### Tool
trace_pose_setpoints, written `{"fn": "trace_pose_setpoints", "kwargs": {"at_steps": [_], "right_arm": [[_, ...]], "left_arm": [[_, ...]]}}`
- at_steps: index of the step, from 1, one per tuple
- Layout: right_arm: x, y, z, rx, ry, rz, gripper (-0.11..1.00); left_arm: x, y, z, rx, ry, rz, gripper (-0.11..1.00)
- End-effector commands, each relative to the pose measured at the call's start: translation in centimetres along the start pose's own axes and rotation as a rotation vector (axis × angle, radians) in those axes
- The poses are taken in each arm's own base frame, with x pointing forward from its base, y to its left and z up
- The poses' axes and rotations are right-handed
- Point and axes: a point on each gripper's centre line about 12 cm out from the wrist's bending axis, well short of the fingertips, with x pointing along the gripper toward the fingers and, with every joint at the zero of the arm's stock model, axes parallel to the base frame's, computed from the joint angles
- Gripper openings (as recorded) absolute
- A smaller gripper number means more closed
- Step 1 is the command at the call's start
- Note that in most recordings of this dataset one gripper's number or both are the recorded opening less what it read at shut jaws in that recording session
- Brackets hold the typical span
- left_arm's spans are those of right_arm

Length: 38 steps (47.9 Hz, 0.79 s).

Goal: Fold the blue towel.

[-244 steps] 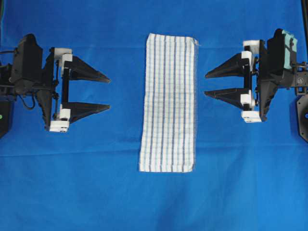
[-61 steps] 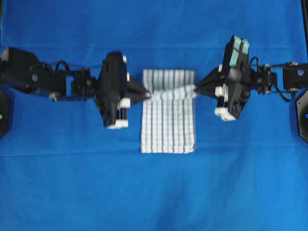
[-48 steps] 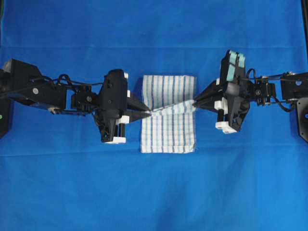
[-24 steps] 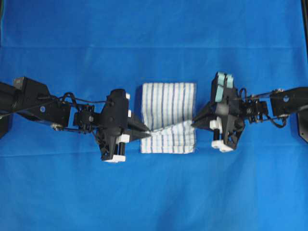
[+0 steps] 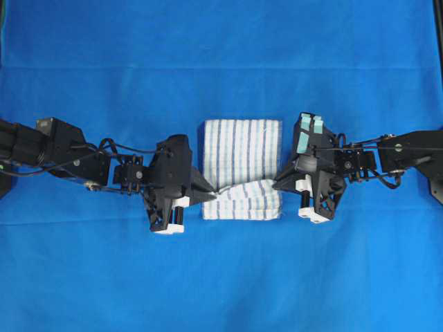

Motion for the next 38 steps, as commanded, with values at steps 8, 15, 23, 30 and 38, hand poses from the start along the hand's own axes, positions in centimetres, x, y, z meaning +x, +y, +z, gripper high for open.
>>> {"fn": "trace_pose_setpoints", "kwargs": {"at_steps": [8, 15, 23, 30, 38], "right_arm": [[0.2, 0.5, 0.9, 0.016, -0.023, 0.01, 0.18], [-0.3, 1.3, 1.6, 0.005, -0.04, 0.026, 0.6], [-3.1, 2.2, 3.6, -0.018, -0.093, 0.043, 0.53], [-6.3, 2.7, 4.8, -0.043, -0.138, 0.055, 0.54], [-9.6, 3.0, 5.4, -0.075, -0.178, 0.059, 0.54]], "left_arm": [[-0.3, 0.3, 1.0, -0.004, -0.033, 0.006, 0.04], [-0.8, 0.2, 1.6, 0.0, -0.042, 0.003, 0.32], [-2.9, 0.0, 3.6, 0.009, -0.055, 0.0, 0.75], [-6.1, -0.3, 5.4, 0.014, -0.067, -0.006, 0.72], [-10.2, -0.7, 6.9, 0.019, -0.115, -0.021, 0.72]]}}
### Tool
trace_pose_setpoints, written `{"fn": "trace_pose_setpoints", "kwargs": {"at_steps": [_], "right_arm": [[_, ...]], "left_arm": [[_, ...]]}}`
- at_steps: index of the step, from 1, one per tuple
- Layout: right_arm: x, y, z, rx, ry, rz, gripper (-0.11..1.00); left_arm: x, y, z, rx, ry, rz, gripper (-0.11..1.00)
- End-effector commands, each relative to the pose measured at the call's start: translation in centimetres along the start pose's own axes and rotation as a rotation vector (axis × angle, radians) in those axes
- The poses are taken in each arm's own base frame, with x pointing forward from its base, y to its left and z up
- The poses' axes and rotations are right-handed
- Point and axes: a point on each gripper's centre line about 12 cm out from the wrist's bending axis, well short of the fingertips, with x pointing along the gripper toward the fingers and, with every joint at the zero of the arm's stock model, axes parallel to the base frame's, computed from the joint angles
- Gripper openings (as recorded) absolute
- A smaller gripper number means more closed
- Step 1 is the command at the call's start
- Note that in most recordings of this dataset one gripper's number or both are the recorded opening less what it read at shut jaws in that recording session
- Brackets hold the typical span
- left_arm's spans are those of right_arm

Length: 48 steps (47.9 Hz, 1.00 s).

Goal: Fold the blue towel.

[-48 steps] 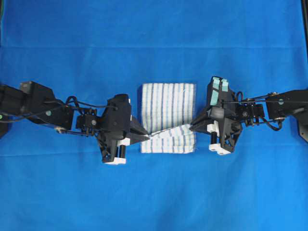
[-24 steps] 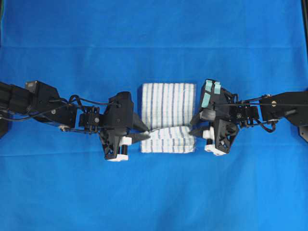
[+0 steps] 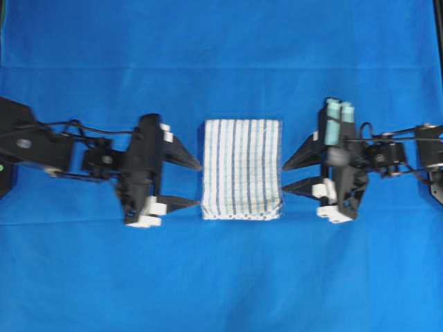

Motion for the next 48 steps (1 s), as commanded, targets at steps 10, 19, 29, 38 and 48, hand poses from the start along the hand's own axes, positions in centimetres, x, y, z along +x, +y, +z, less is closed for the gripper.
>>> {"fn": "trace_pose_setpoints", "kwargs": {"at_steps": [10, 19, 29, 38, 48], "right_arm": [[-5.5, 0.0, 0.5, -0.068, -0.104, 0.01, 0.54], [-9.7, -0.3, 0.2, -0.11, -0.22, 0.02, 0.54], [-12.4, -1.3, -1.7, -0.131, -0.283, -0.001, 0.54], [-13.0, -2.5, -3.9, -0.118, -0.304, -0.025, 0.54], [-12.6, -3.6, -6.0, -0.101, -0.311, -0.053, 0.54]], "left_arm": [[-7.2, -0.4, 1.3, 0.008, -0.145, -0.022, 0.71], [-12.0, -0.3, 0.4, 0.014, -0.264, -0.03, 0.71], [-15.8, -0.1, -0.4, 0.051, -0.364, -0.026, 0.7], [-17.4, 0.7, -2.3, 0.045, -0.389, 0.003, 0.7], [-18.1, 1.6, -4.6, 0.03, -0.397, 0.045, 0.69]]}}
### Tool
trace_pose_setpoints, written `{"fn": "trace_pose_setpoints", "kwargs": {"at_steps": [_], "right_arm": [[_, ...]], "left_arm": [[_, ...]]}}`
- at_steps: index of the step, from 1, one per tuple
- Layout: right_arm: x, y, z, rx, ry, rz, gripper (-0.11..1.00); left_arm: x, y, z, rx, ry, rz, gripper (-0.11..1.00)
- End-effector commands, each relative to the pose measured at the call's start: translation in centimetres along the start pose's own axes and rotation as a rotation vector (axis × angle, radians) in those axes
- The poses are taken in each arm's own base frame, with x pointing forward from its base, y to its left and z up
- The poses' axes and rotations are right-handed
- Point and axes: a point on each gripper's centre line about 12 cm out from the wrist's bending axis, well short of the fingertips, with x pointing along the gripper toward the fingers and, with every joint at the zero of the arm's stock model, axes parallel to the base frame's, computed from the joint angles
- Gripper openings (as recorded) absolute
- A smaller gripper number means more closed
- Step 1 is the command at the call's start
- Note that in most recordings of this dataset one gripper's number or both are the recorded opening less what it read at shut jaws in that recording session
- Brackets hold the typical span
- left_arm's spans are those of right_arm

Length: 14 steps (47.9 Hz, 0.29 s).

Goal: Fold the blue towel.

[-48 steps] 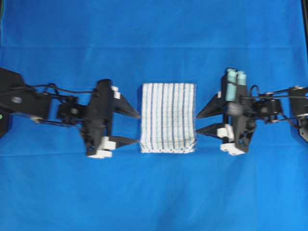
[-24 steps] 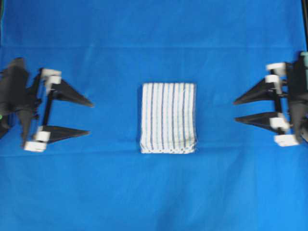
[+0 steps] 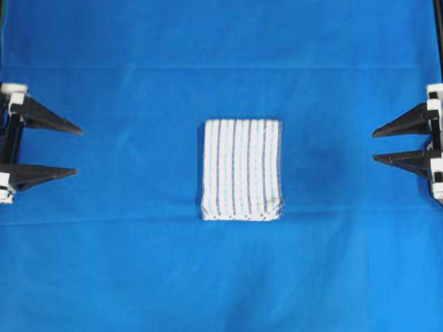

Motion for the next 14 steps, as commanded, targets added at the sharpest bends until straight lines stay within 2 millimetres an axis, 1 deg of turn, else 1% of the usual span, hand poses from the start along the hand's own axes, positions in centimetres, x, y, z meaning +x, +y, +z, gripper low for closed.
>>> {"fn": "trace_pose_setpoints", "kwargs": {"at_steps": [1, 6, 14], "right_arm": [[0.03, -0.21, 0.11, 0.002, -0.02, -0.009, 0.54], [0.12, -0.47, -0.19, 0.009, -0.028, -0.019, 0.54], [0.13, -0.54, -0.25, 0.015, -0.027, -0.023, 0.54]], "left_arm": [[-0.41, 0.35, -0.27, 0.0, -0.014, 0.019, 0.69], [-0.78, 0.54, -1.01, -0.002, -0.011, 0.03, 0.69], [-0.97, 0.53, -1.2, -0.002, -0.014, 0.03, 0.69]]}}
